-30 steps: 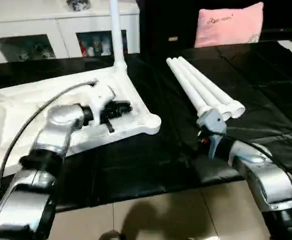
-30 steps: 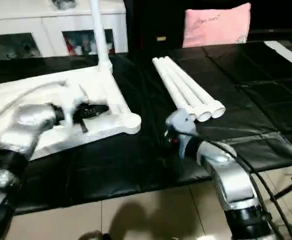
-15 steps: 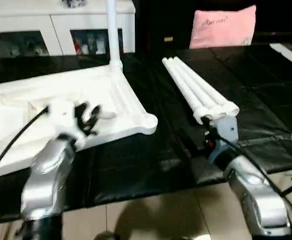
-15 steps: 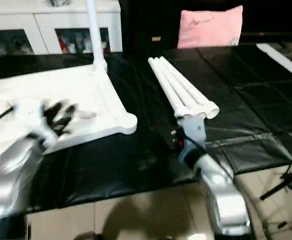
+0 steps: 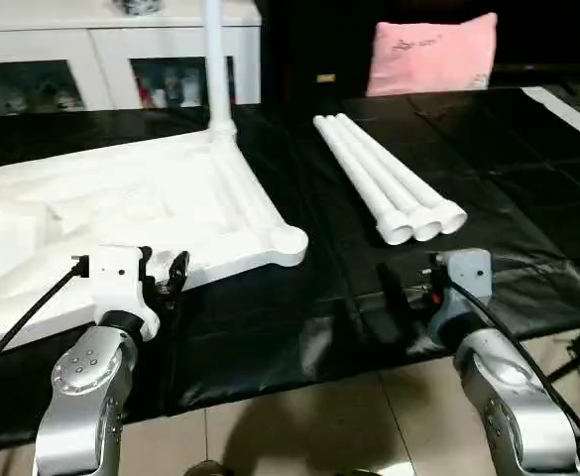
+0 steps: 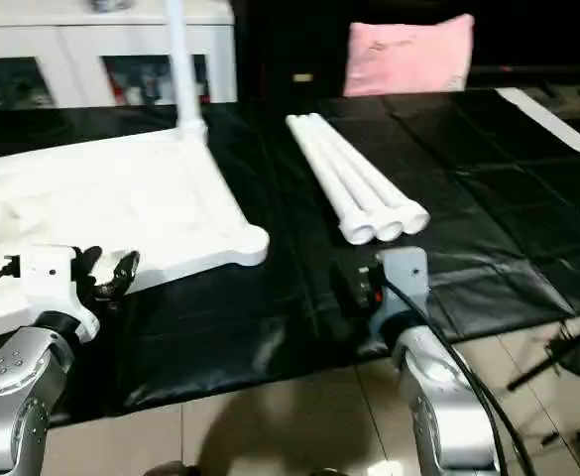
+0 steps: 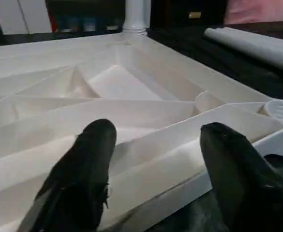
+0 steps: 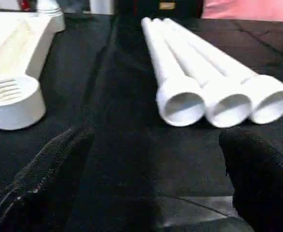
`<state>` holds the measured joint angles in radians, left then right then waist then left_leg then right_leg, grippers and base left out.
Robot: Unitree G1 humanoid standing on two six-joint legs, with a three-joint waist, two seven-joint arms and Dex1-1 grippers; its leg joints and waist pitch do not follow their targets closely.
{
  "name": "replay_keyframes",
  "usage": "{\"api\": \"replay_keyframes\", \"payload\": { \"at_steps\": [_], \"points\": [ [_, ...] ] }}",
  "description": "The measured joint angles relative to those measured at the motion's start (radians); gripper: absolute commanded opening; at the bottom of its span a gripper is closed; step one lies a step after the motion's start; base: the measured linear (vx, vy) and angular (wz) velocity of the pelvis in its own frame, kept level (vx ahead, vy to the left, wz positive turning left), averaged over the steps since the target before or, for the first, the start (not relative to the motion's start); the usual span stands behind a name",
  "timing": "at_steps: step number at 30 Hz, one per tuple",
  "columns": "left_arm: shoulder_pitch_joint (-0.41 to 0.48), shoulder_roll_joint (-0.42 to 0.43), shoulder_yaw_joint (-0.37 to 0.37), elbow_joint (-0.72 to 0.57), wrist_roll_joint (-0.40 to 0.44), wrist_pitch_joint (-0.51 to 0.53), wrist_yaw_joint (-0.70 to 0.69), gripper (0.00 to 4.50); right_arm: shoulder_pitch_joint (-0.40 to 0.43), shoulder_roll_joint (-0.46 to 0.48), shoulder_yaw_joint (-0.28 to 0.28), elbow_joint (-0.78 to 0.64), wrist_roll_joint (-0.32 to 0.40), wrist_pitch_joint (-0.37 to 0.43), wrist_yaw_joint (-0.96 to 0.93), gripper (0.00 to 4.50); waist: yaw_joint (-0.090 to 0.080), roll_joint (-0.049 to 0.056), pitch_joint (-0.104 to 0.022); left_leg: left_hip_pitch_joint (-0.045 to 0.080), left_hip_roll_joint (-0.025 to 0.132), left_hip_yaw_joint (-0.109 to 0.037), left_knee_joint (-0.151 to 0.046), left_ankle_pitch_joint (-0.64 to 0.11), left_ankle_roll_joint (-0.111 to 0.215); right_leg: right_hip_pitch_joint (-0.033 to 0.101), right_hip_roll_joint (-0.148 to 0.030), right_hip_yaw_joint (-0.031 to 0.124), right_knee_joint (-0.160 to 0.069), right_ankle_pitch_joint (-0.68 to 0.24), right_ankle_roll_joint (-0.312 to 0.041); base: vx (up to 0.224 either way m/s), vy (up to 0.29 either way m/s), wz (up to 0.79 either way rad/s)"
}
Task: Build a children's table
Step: Rotate table base, then move to table
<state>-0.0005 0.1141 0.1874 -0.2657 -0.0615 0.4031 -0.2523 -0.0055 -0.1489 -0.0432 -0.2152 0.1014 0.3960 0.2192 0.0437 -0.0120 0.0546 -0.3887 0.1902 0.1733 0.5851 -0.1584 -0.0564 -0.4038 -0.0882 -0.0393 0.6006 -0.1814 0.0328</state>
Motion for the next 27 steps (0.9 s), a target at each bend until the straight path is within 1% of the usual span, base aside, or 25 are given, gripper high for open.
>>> {"api": "replay_keyframes", "payload": {
  "at_steps": [1,2,4,6,7,10,12,14,17,19,21,25,27],
  "points": [
    [0.0,0.0,-0.002,-0.003,0.0,0.006,0.003,3.39,0.0,-0.003,-0.001,0.0,-0.004,-0.012,-0.005,4.5,-0.002,0.0,0.0,0.0,0.0,0.0,0.0,0.0,0.0,0.0,0.0,0.0,0.0,0.0,0.0,0.0,0.0,0.0],
    [0.0,0.0,-0.007,-0.004,0.001,0.01,0.005,3.65,0.0,-0.003,-0.006,0.0,-0.01,-0.018,-0.013,4.5,-0.005,0.0,0.0,0.0,0.0,0.0,0.0,0.0,0.0,0.0,0.0,0.0,0.0,0.0,0.0,0.0,0.0,0.0],
    [0.0,0.0,-0.011,-0.004,0.004,0.012,0.01,3.71,0.0,-0.003,-0.013,0.0,-0.012,-0.018,-0.02,4.5,-0.009,0.0,0.0,-0.001,0.0,0.0,0.0,0.0,0.0,0.0,0.0,0.0,0.0,0.0,0.0,0.0,0.0,0.0],
    [0.0,0.0,-0.015,-0.004,0.009,0.013,0.019,4.01,-0.001,-0.006,-0.02,-0.002,-0.012,-0.014,-0.019,4.5,-0.01,0.0,0.0,-0.001,0.0,0.0,0.0,0.0,0.0,0.0,0.0,0.0,0.0,0.0,0.0,0.0,0.0,0.0],
    [0.0,0.0,-0.018,-0.004,0.008,0.013,0.02,4.01,-0.002,-0.005,-0.026,-0.004,-0.008,-0.01,-0.02,4.5,-0.01,0.0,0.0,-0.001,0.0,0.0,0.0,0.0,0.0,0.0,0.0,0.0,0.0,0.0,0.0,0.0,0.0,0.0],
    [0.0,0.0,-0.021,-0.007,0.008,0.013,0.025,4.32,-0.018,0.006,-0.041,-0.018,0.017,0.011,-0.027,4.5,-0.012,-0.001,0.0,-0.001,0.0,0.0,0.0,0.0,0.0,0.0,0.0,0.0,0.0,0.0,0.0,0.0,0.0,0.0],
    [-0.002,-0.004,-0.032,-0.027,0.008,0.014,0.035,4.47,-0.039,0.017,-0.06,-0.022,0.043,0.038,-0.038,4.5,-0.012,-0.003,-0.001,-0.001,0.0,0.0,0.0,0.0,0.0,0.0,0.0,0.0,0.0,0.0,0.0,0.0,0.0,0.0],
    [-0.02,-0.004,-0.036,-0.034,0.009,0.014,0.045,4.47,-0.05,0.009,-0.064,-0.021,0.044,0.038,-0.037,4.5,-0.011,-0.006,-0.002,-0.001,0.0,0.0,0.0,0.0,0.0,0.0,0.0,0.0,0.0,0.0,0.0,0.0,0.0,0.0],
    [-0.034,-0.004,-0.036,-0.035,0.011,0.016,0.054,4.47,-0.06,-0.009,-0.057,-0.021,0.037,0.026,-0.026,4.5,-0.011,-0.007,-0.003,-0.001,0.0,0.0,0.001,0.0,0.0,0.0,0.0,0.001,0.0,0.0,0.0,0.0,0.0,0.0],
    [-0.034,-0.004,-0.04,-0.035,0.015,0.018,0.058,4.47,-0.061,-0.004,-0.059,-0.021,0.05,0.027,-0.017,4.5,-0.011,-0.008,-0.003,-0.001,0.0,0.0,0.0,0.0,0.0,0.0,0.001,0.001,0.0,0.0,0.0,0.0,0.0,0.0],
    [-0.034,-0.004,-0.049,-0.035,0.016,0.021,0.06,4.47,-0.062,0.031,-0.08,-0.027,0.1,0.054,-0.017,4.5,-0.012,-0.008,-0.004,-0.001,0.0,0.0,0.0,0.0,0.0,0.0,0.001,0.0,0.0,0.0,0.0,0.0,0.0,0.0],
    [-0.034,-0.004,-0.057,-0.036,0.016,0.029,0.062,4.47,-0.071,0.061,-0.102,-0.06,0.166,0.126,-0.027,4.5,-0.011,-0.008,-0.004,-0.001,0.0,0.0,0.0,0.0,0.0,0.0,0.001,0.001,0.0,0.001,0.0,0.0,0.0,0.0],
    [-0.034,-0.003,-0.058,-0.036,0.016,0.032,0.063,4.47,-0.071,0.056,-0.1,-0.06,0.173,0.145,-0.025,4.5,-0.011,-0.008,-0.004,-0.001,0.0,0.0,0.0,0.0,0.0,0.0,0.001,0.001,0.0,0.001,0.0,0.0,0.0,0.0]
  ]
}}
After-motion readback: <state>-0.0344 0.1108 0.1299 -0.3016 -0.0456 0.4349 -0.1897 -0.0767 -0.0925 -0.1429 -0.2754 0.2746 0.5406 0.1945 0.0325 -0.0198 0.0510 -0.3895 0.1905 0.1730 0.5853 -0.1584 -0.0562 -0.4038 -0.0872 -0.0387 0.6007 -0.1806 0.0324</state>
